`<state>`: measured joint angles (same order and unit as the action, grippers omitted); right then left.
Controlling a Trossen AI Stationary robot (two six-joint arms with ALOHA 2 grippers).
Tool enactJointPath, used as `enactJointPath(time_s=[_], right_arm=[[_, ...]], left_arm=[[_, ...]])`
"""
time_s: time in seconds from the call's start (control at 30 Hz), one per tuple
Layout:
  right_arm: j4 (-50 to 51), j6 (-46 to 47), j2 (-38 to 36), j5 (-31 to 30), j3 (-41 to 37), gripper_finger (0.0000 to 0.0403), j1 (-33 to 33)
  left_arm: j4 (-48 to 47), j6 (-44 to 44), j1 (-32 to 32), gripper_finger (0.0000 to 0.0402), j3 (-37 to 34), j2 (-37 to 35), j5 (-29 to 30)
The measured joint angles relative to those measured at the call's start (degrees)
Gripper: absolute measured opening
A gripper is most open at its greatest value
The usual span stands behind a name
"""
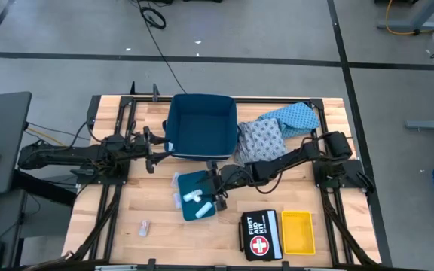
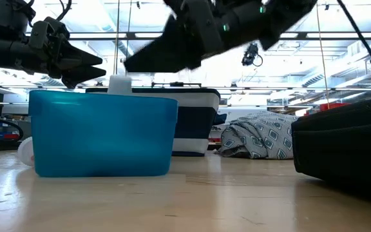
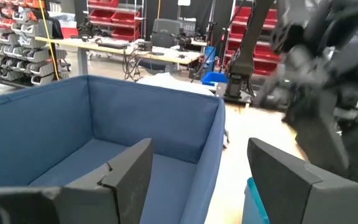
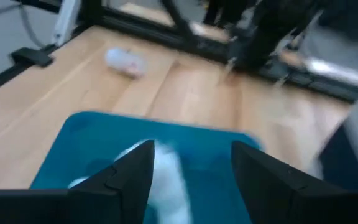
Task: Pick & place medical supplies in basket/bin
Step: Adjust the blue bin
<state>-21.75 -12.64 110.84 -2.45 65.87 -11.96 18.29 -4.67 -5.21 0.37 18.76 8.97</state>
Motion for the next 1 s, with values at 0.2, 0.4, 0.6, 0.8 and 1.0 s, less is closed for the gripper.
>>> enactJointPath(time_s=[0.2, 0.4, 0.6, 0.8, 1.0], right_arm=[[5.5, -1.7, -2.9, -5.7, 1.0, 0.0203, -2.0], [12.2, 0.9, -3.5, -6.9, 1.0, 0.0181, -2.5], [20.6, 4.5, -3.5, -9.6, 1.0, 0.0179, -2.8], [24.9, 6.1, -3.5, -10.9, 1.0, 0.0179, -4.2], [25.4, 6.6, -3.6, -12.4, 1.0, 0.0178, -4.6]], left_arm=[[-0.4, -0.4, 0.0, 0.0252, 0.0, 0.1, 0.0], [-2.0, -3.1, 0.0, 0.0252, 0.0, 2.2, -1.8], [-1.1, -5.6, 0.0, 0.0252, 0.0, 6.7, -2.5], [-2.0, -6.8, 0.0, 0.0252, 1.4, 9.3, -4.5], [-3.3, -4.1, 0.4, 0.0252, 2.4, 9.6, -7.0]])
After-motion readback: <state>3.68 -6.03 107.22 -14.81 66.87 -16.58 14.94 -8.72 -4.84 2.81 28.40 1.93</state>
